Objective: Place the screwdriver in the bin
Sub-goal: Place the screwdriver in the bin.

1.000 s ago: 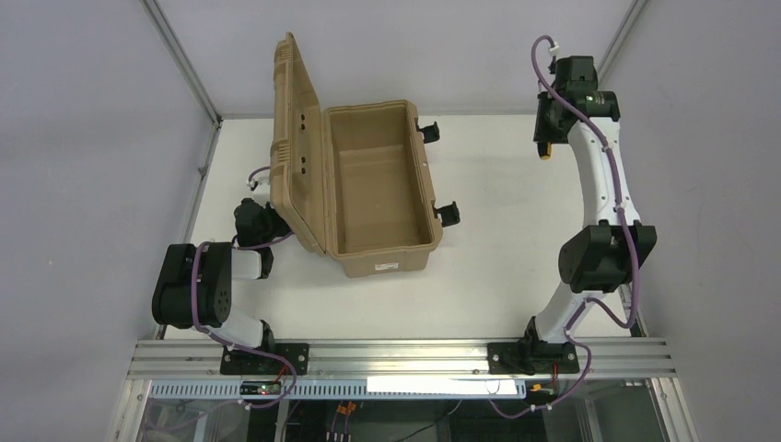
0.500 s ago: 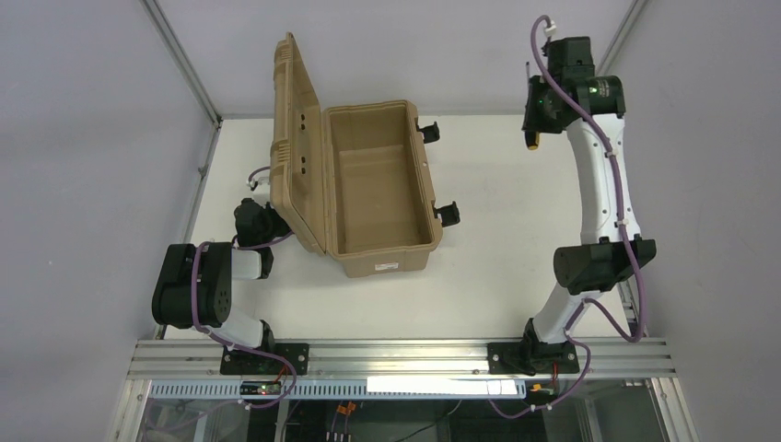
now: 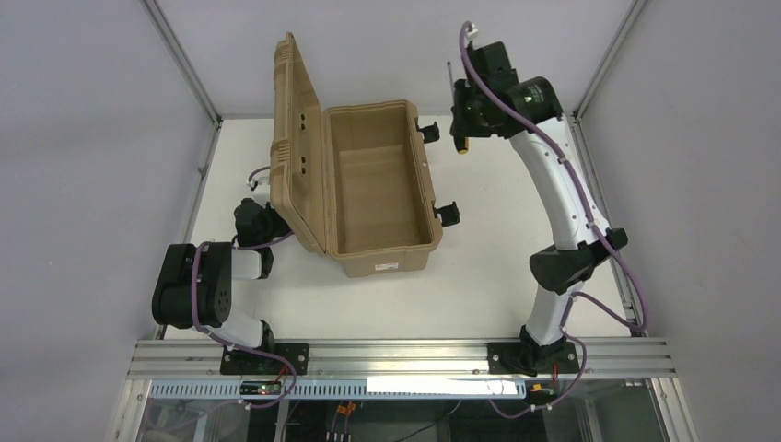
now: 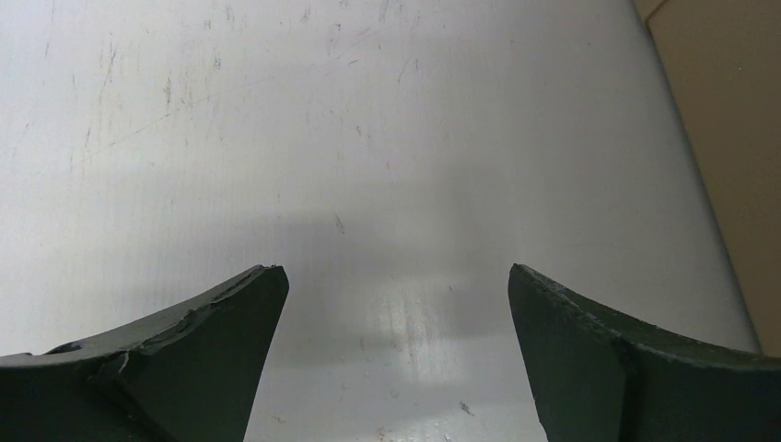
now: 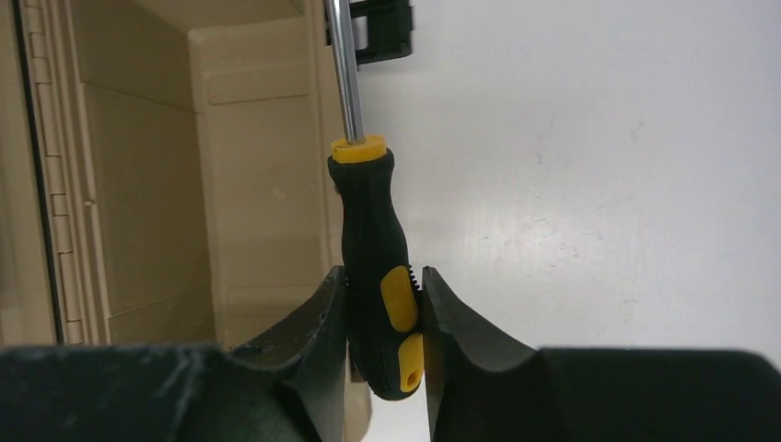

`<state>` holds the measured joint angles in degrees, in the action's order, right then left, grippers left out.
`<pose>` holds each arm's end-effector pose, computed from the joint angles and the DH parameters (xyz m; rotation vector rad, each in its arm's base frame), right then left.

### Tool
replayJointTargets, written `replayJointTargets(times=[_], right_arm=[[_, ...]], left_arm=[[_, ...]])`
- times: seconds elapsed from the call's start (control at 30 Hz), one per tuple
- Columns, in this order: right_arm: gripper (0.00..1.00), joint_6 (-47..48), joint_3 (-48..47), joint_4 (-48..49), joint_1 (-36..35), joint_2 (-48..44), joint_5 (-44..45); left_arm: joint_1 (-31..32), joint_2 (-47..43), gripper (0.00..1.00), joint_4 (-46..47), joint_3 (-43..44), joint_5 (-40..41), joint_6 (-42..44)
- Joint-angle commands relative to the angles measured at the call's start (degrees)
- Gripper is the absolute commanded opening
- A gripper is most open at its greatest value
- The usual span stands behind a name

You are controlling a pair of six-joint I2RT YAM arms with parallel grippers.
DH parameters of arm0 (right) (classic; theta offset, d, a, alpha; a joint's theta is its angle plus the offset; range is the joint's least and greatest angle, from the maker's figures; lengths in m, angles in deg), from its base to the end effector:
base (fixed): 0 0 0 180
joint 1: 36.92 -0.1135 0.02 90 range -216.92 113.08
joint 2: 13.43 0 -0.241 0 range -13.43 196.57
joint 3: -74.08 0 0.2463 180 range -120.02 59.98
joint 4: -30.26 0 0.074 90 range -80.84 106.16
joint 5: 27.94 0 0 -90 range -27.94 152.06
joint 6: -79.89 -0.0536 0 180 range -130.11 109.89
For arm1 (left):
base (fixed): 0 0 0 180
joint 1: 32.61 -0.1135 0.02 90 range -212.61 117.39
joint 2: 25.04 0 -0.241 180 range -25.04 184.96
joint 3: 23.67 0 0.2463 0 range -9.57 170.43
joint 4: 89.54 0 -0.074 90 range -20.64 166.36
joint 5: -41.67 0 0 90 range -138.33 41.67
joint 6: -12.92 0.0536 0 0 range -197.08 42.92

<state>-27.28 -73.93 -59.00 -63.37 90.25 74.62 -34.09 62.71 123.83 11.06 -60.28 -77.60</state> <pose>0.3119 0.1422 0.4306 -0.0825 2.3331 0.1212 0.2780 -0.0039 0.1150 0.1073 1.9075 -0.1882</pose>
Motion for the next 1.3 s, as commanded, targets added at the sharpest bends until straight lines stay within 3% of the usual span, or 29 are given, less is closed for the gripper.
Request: replayJointTargets(times=[0.0,0.6,0.97,1.27], right_arm=[[0.00,-4.9,-4.1,1.3,-6.8,2.8,4.3],[0.00,-12.9,-6.0,8.9,-18.7,9.3,8.0],[0.00,-11.9,15.4,23.2,-19.4,6.0,7.0],[0.02,-13.1,26.4,30.5,-20.6,9.2,8.0]], left_arm=[[0.5,-1.3,0.99,1.1,0.1,-0.1,0.7],[0.6,-1.4,0.99,1.1,0.1,-0.1,0.7],[0.6,-1.4,0.99,1.1,0.1,-0.1,0.7],[0.6,-1.4,0.99,1.1,0.1,-0.1,0.6]])
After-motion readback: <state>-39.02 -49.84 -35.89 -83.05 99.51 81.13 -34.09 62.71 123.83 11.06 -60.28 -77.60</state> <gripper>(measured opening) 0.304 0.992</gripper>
